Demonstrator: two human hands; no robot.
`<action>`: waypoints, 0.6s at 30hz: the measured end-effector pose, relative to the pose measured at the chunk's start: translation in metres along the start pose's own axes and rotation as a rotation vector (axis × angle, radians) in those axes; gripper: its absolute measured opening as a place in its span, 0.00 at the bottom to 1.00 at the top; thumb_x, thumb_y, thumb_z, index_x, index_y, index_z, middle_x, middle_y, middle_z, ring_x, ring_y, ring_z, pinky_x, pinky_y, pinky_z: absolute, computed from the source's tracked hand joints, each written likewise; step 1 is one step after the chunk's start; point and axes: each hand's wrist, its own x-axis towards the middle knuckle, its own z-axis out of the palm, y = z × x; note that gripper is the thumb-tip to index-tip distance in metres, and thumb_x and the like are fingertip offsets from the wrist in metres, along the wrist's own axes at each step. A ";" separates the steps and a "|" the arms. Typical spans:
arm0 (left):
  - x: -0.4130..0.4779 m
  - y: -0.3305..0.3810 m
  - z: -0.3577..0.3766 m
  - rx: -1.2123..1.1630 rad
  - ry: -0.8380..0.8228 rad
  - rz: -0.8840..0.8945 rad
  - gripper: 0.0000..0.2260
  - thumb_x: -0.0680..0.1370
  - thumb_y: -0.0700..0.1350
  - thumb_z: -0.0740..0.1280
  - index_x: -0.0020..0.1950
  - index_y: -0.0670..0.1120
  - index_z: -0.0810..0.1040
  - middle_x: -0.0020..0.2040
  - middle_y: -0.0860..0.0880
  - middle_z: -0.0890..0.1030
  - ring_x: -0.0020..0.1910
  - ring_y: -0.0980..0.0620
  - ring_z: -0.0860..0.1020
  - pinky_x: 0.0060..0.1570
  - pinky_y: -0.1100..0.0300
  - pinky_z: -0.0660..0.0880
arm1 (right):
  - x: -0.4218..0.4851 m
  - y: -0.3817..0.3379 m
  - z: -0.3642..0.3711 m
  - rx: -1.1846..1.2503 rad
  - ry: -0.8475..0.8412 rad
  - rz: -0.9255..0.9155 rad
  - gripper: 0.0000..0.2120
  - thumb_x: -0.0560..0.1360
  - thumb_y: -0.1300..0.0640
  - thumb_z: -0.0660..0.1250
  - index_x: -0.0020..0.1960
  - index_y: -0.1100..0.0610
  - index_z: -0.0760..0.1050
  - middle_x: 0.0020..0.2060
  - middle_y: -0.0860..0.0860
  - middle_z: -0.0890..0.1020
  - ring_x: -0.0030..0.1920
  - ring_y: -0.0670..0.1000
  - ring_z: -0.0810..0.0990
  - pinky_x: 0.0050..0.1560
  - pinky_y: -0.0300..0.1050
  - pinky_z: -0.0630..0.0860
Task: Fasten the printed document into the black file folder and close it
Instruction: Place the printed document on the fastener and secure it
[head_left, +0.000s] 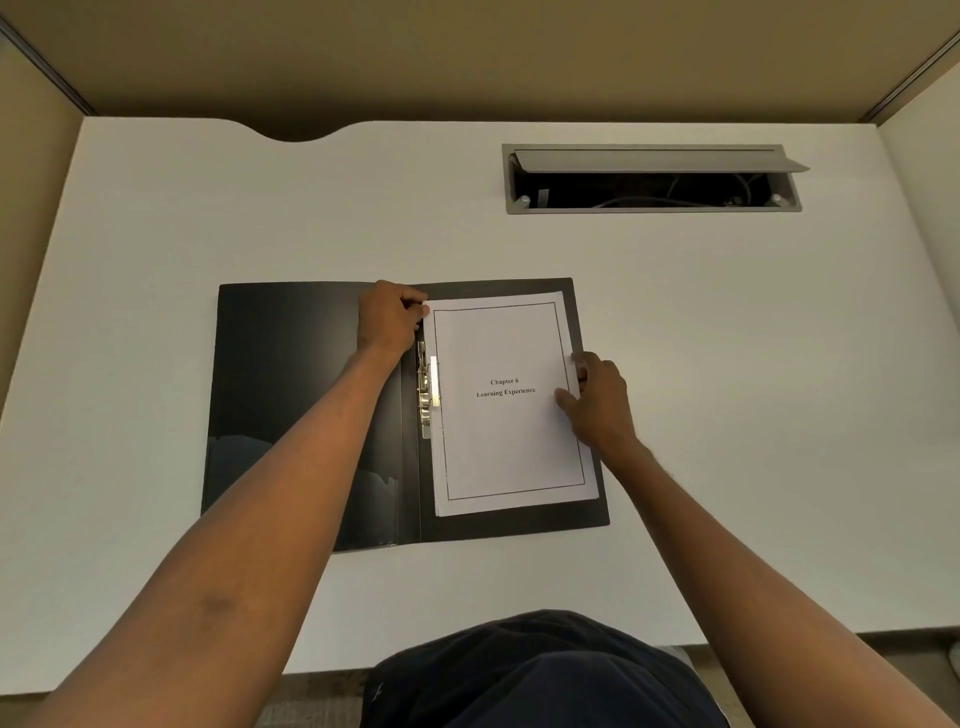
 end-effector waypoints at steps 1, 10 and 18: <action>0.000 0.000 0.000 0.001 0.003 0.002 0.10 0.78 0.36 0.73 0.60 0.37 0.85 0.54 0.39 0.86 0.45 0.48 0.83 0.48 0.60 0.82 | -0.001 0.000 0.000 -0.003 -0.003 -0.005 0.28 0.77 0.58 0.73 0.74 0.57 0.70 0.62 0.58 0.75 0.60 0.57 0.77 0.62 0.47 0.73; 0.003 -0.001 0.002 0.030 0.016 -0.011 0.09 0.78 0.35 0.73 0.58 0.38 0.86 0.55 0.39 0.86 0.50 0.42 0.86 0.53 0.53 0.84 | -0.010 -0.002 0.010 -0.036 -0.004 0.036 0.33 0.75 0.57 0.76 0.75 0.61 0.66 0.68 0.57 0.72 0.68 0.58 0.74 0.69 0.49 0.72; 0.002 -0.002 0.004 0.039 0.034 -0.011 0.09 0.78 0.36 0.73 0.58 0.39 0.86 0.52 0.41 0.87 0.45 0.43 0.86 0.45 0.56 0.84 | -0.014 -0.003 0.014 -0.093 -0.034 0.011 0.42 0.71 0.57 0.80 0.77 0.60 0.62 0.70 0.58 0.68 0.72 0.58 0.68 0.71 0.49 0.69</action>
